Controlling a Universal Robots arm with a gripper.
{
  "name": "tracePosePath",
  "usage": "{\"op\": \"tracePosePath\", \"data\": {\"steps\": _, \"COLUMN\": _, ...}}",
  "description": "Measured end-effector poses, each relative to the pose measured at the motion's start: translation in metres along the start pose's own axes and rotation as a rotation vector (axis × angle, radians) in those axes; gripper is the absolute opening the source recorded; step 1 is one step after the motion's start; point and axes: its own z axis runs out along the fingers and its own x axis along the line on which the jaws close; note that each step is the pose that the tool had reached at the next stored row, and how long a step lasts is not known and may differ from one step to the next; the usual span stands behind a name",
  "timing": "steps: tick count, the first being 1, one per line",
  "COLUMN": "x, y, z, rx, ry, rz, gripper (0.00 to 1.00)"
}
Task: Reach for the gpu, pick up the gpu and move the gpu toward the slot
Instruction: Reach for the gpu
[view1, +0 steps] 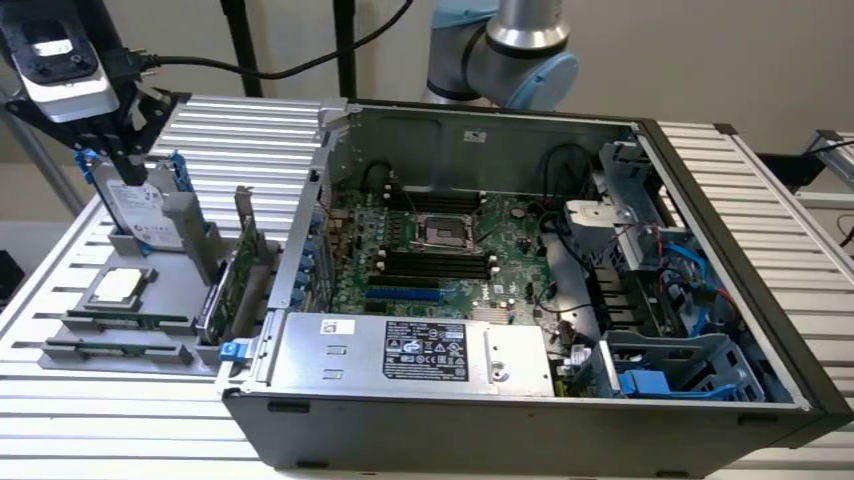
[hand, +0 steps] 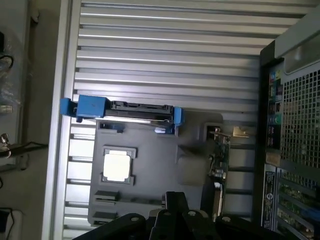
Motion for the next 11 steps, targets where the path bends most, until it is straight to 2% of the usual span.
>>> {"op": "tracePosePath", "data": {"steps": 11, "x": -0.041, "y": -0.0247, "z": 0.0177, "rx": -0.0001, "ry": -0.0002, "rz": 0.0, "gripper": 0.11}}
